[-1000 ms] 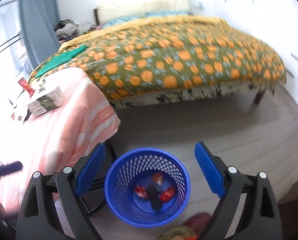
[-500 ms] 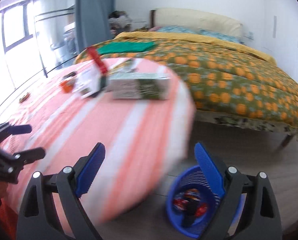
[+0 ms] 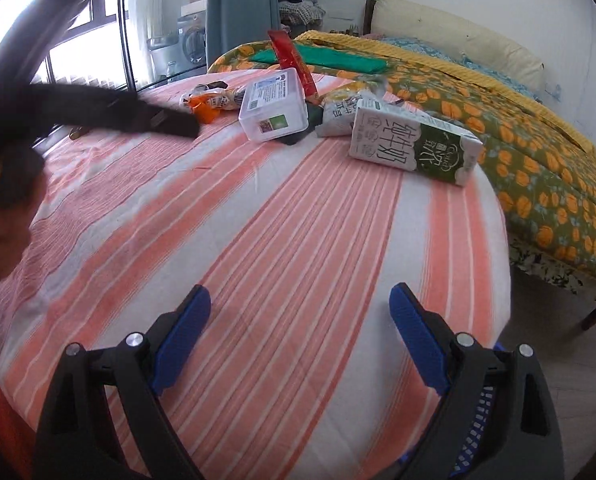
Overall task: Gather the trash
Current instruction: 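Bring both grippers back over the table, then lower the left gripper around the clear plastic box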
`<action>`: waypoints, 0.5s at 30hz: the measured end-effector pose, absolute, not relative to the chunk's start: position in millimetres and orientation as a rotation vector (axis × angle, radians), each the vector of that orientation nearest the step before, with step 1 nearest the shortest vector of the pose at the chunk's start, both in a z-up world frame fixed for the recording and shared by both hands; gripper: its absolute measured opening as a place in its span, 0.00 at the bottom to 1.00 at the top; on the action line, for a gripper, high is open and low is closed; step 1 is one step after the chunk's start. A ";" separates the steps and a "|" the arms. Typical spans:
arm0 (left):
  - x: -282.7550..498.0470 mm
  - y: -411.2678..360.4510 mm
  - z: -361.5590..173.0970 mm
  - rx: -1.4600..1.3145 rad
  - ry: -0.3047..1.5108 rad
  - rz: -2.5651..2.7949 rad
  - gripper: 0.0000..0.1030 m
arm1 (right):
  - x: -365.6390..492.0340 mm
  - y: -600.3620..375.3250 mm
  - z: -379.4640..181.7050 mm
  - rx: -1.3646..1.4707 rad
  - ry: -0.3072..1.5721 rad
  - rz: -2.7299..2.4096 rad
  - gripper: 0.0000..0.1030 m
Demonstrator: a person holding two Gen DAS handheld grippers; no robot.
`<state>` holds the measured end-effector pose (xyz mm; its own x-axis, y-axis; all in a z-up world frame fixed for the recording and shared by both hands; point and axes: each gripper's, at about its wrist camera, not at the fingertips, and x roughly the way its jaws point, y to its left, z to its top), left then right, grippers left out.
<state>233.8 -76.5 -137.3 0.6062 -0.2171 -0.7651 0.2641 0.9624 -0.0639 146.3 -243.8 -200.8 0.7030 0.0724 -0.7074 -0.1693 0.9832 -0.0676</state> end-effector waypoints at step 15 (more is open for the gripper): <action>326.4 -120.6 -166.0 -0.026 0.988 -0.168 0.76 | 146.0 -240.2 -200.6 -0.146 0.755 0.132 0.87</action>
